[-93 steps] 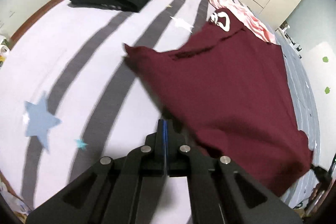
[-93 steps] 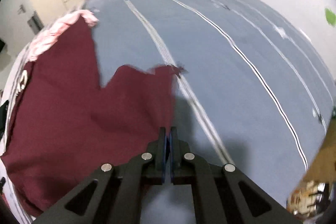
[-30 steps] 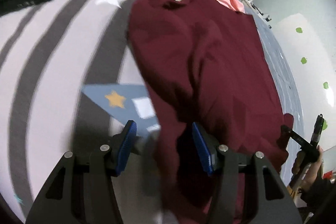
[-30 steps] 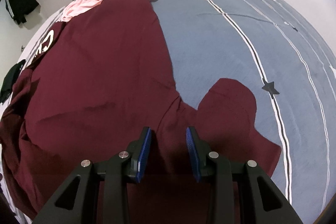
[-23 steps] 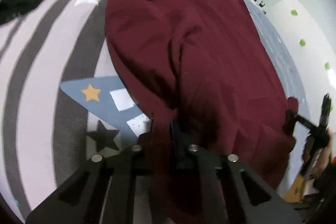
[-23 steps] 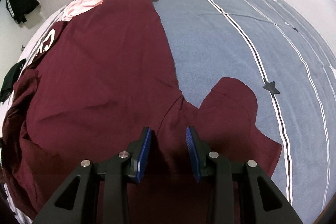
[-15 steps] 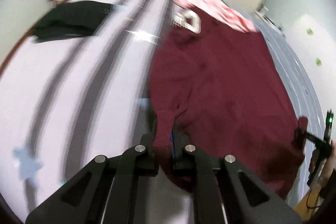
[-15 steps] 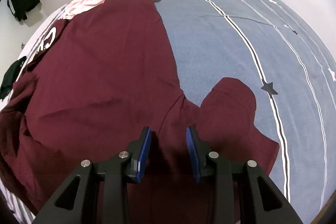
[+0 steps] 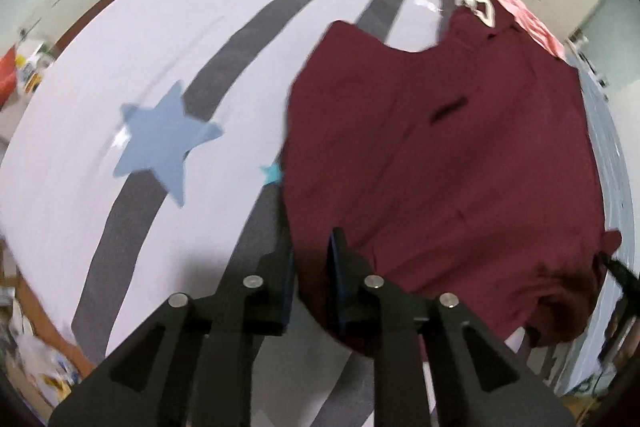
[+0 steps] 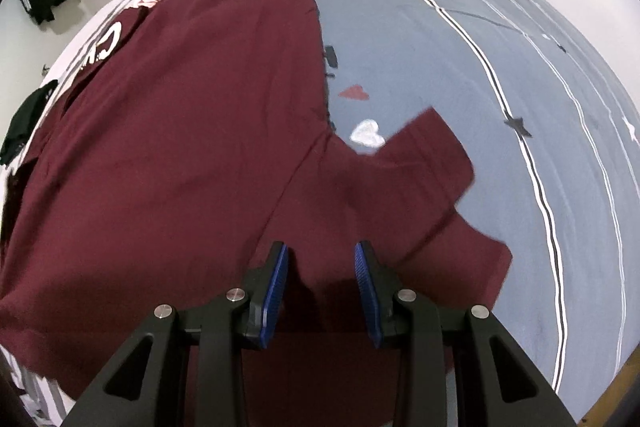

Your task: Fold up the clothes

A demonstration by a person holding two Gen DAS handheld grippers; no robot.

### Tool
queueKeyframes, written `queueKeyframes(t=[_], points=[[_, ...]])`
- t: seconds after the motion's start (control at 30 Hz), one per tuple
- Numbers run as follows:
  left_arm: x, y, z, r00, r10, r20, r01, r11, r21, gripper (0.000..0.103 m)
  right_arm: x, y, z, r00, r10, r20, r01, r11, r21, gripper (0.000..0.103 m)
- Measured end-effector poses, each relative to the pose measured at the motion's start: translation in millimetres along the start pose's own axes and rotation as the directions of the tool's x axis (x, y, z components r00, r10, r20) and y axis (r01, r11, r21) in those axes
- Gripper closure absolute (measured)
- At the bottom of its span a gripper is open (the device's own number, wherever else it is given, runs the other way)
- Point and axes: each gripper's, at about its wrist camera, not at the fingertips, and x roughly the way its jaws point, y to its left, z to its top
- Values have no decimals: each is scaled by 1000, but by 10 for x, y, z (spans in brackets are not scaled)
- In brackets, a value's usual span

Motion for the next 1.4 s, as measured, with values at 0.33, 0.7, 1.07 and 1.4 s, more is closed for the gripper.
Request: queueKeyframes(t=[0.33,0.7,1.07,1.4], points=[[131,29,602,992,58,109,-63,997,43,66,-149,-358,-61,996,-83,12,82,993,86,67],[911,-319,1296,987,139,85,-154,966,209,59,63,-714,-29,988,-153,-35,156,981,116,48],[690,-500,1401,988,101,120,-139,921,365,99,255,-810,-27,989,-127,-70,139,967,213,46],[458,739,1501,986,154,66,-157,986,48,97,198,-872,-19,985,-160,-71,172,958,228,61]])
